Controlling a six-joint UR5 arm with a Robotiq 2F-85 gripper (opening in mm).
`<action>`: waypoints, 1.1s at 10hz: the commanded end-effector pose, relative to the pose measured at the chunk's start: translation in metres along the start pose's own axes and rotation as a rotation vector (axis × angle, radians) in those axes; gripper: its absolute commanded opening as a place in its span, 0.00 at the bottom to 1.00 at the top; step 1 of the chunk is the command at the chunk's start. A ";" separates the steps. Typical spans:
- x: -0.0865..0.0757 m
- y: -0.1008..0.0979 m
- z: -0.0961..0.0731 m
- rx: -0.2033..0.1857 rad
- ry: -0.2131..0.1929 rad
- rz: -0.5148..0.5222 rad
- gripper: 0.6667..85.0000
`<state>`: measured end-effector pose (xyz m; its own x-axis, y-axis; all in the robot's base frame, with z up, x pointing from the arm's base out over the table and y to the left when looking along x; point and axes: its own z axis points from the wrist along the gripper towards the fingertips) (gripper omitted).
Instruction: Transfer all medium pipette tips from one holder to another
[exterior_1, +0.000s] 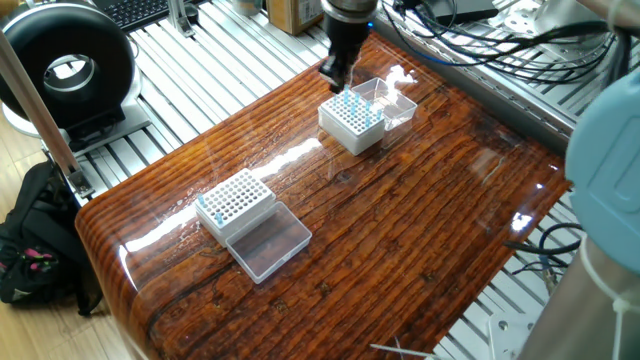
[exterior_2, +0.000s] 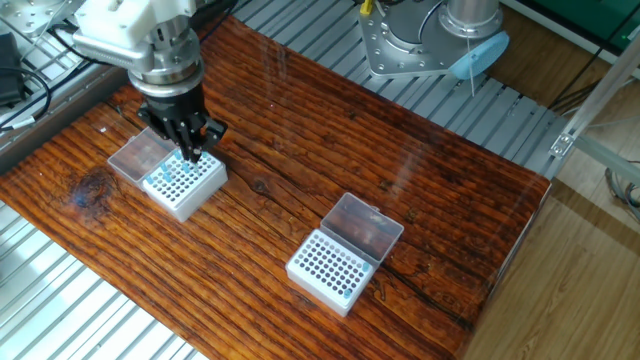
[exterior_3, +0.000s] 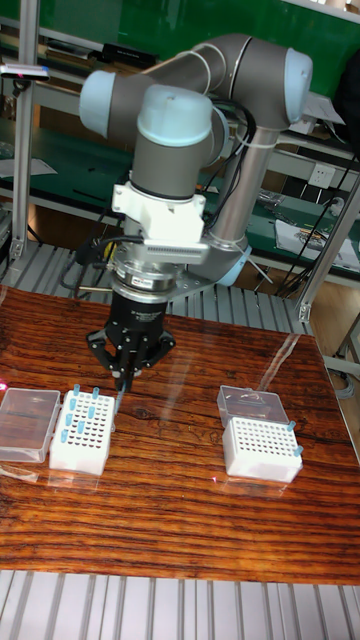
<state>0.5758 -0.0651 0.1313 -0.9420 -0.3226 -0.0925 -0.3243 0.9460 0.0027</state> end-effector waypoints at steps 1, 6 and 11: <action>0.017 -0.004 0.003 -0.009 -0.002 -0.004 0.00; 0.023 -0.003 0.008 -0.018 0.011 0.001 0.00; 0.026 0.001 0.015 -0.033 0.017 0.012 0.00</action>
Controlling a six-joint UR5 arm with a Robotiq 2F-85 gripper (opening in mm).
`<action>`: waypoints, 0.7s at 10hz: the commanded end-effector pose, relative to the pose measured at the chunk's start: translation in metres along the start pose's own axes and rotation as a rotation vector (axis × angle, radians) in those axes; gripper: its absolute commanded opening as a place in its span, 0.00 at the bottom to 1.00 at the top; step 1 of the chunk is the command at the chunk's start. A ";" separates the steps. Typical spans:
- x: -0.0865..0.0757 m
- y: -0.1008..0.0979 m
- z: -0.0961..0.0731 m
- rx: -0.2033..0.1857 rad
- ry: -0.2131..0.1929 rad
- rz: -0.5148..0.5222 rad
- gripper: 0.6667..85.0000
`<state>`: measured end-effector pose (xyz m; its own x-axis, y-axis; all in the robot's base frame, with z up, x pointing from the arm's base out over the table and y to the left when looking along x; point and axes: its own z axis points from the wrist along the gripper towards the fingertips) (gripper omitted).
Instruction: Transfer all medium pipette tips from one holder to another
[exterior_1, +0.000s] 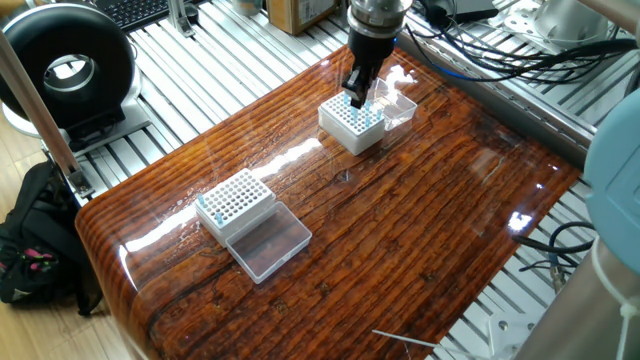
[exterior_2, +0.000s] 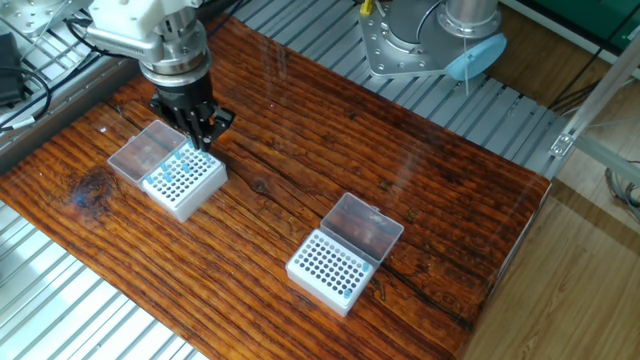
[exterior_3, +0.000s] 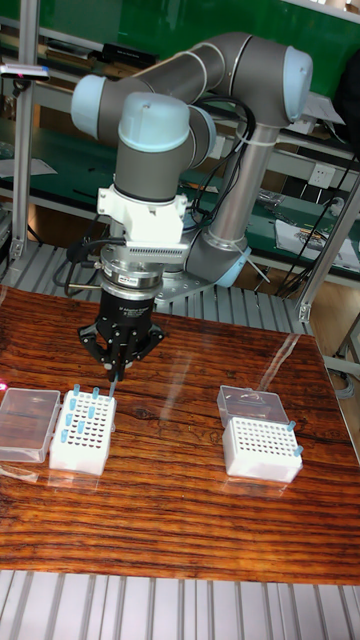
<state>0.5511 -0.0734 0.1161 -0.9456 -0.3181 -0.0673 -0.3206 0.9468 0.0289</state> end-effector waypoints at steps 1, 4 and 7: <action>-0.002 0.000 0.003 -0.006 -0.009 0.005 0.00; -0.003 -0.001 0.004 -0.001 -0.012 0.002 0.00; -0.002 -0.001 0.003 -0.002 -0.011 0.002 0.00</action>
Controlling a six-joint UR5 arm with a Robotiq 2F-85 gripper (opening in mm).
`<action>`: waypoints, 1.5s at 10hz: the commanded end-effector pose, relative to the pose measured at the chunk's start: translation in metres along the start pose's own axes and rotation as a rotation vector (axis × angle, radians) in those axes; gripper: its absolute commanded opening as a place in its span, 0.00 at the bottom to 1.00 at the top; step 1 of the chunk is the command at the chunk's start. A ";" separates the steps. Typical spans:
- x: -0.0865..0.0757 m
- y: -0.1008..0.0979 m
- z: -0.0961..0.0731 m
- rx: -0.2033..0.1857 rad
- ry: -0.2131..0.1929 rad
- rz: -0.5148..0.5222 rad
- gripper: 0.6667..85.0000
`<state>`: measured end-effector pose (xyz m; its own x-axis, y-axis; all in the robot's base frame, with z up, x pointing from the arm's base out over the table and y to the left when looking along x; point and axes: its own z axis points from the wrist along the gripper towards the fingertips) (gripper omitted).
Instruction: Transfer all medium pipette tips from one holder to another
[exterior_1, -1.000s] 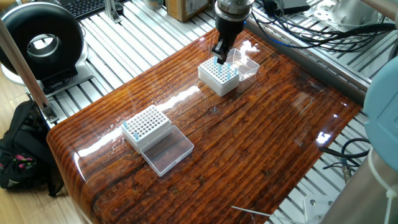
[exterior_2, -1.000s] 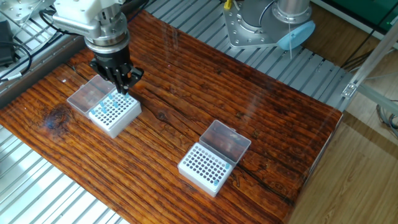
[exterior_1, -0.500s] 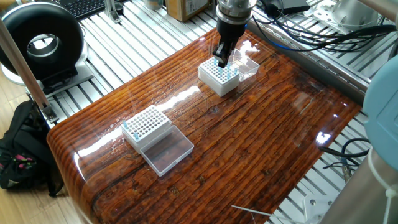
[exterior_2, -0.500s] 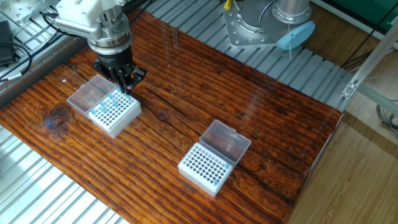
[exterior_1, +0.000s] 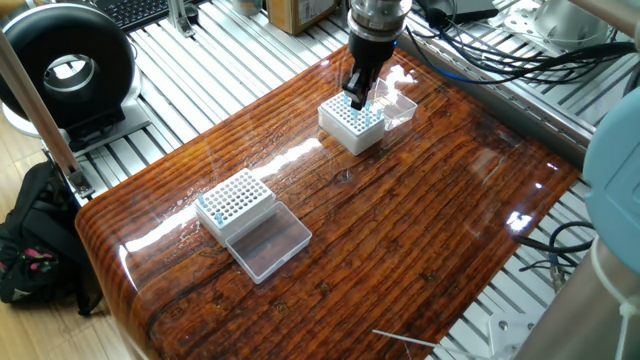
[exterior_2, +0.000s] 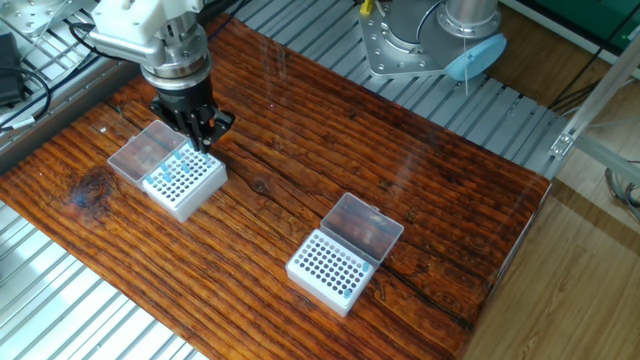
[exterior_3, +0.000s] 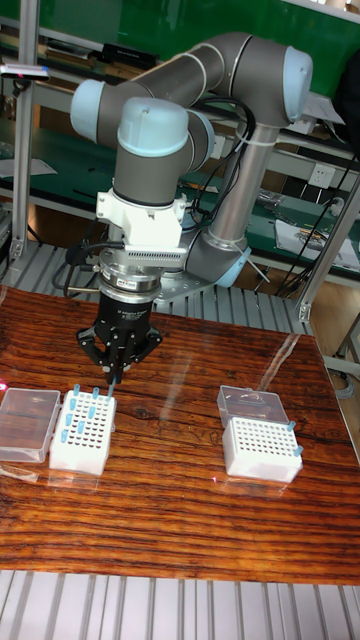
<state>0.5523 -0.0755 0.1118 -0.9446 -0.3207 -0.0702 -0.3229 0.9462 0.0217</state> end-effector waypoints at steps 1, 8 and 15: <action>-0.002 0.001 -0.001 -0.009 -0.008 0.005 0.00; 0.002 0.006 0.002 -0.032 0.006 -0.052 0.47; -0.020 0.029 -0.005 -0.058 0.022 -0.026 0.50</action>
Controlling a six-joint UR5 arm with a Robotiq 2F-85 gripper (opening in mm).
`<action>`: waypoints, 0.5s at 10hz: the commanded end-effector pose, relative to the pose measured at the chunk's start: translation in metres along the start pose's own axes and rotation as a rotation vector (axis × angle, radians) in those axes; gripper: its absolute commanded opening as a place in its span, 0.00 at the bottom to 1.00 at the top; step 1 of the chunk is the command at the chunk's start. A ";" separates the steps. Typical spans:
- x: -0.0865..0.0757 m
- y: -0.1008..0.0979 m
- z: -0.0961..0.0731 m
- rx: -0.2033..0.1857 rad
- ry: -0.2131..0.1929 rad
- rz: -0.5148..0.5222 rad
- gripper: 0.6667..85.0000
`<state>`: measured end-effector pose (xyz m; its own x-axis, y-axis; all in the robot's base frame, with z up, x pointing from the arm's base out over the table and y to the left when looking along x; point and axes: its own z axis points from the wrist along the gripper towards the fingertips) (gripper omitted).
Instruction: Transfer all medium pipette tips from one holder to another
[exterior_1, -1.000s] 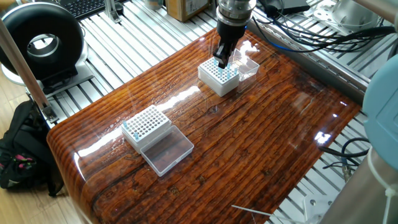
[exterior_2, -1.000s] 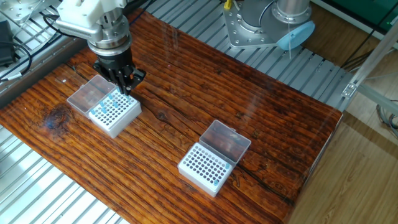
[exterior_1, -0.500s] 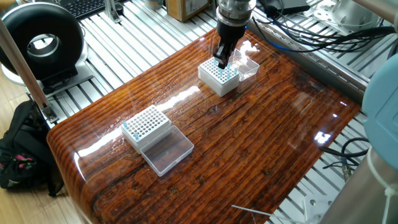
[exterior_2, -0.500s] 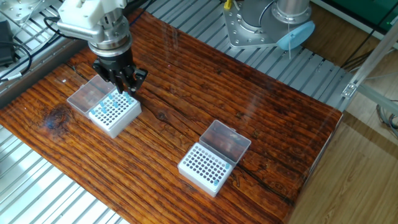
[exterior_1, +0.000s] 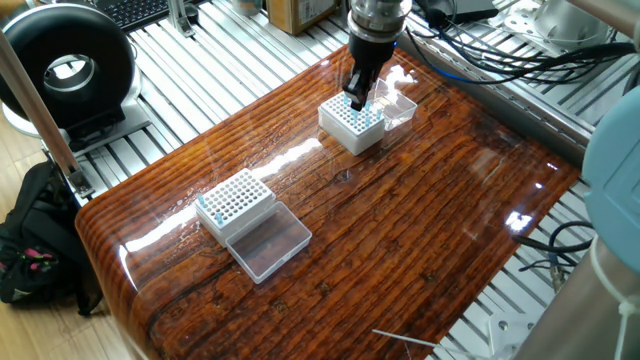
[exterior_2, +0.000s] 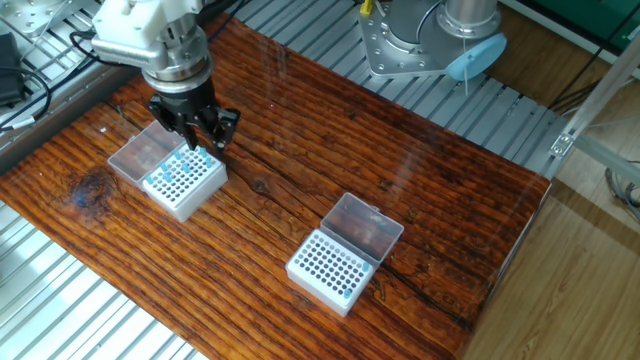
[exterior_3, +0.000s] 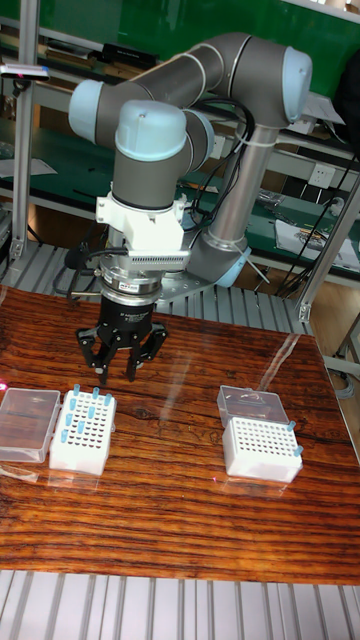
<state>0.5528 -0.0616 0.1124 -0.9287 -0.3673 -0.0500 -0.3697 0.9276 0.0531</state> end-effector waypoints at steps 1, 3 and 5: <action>-0.030 0.032 -0.007 -0.028 -0.003 0.047 0.47; -0.053 0.070 -0.008 0.010 -0.008 0.128 0.39; -0.056 0.105 -0.008 0.019 0.004 0.189 0.34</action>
<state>0.5684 0.0097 0.1231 -0.9638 -0.2638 -0.0393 -0.2654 0.9631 0.0442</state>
